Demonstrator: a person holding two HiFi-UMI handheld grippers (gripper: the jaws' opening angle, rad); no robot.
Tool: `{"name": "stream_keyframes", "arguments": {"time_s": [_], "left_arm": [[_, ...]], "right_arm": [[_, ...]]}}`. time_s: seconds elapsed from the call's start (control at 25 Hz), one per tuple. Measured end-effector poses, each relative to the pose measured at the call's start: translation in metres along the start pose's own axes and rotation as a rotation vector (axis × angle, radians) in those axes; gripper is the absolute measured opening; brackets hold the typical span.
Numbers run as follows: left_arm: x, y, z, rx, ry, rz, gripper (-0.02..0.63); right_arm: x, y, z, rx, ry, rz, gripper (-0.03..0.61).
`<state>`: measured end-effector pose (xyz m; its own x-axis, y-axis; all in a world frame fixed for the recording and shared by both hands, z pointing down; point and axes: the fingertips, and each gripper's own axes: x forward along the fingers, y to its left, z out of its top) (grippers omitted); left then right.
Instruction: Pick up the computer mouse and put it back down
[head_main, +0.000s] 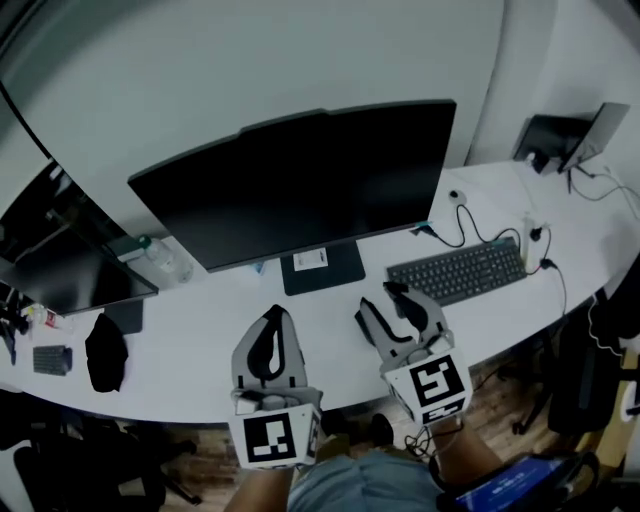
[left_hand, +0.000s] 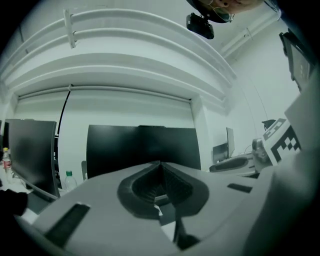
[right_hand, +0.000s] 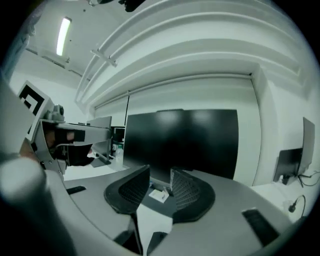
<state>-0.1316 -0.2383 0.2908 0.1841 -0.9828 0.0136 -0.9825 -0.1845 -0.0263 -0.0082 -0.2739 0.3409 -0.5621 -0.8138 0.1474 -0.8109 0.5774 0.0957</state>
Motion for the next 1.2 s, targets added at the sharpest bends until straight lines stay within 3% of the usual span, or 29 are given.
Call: {"name": "stream_keyframes", "arguments": {"time_s": [0.08,0.12,0.4,1.2], "left_arm": [[-0.005,-0.002,0.017,0.011,-0.035,0.006,0.005],[-0.008,-0.002,0.026,0.017,-0.053,0.011,0.005],[-0.017,-0.008,0.066,0.02,-0.152,0.021,0.005],[-0.024,-0.009,0.067,0.026,-0.153,0.023,0.005]], "right_arm": [[-0.008,0.003,0.024,-0.023,-0.053,0.001,0.044],[-0.011,0.003,0.034,-0.035,-0.074,-0.002,0.017],[-0.03,-0.003,0.073,-0.091,-0.169,-0.032,0.015],[-0.035,0.006,0.085,-0.111,-0.205,-0.022,0.014]]}}
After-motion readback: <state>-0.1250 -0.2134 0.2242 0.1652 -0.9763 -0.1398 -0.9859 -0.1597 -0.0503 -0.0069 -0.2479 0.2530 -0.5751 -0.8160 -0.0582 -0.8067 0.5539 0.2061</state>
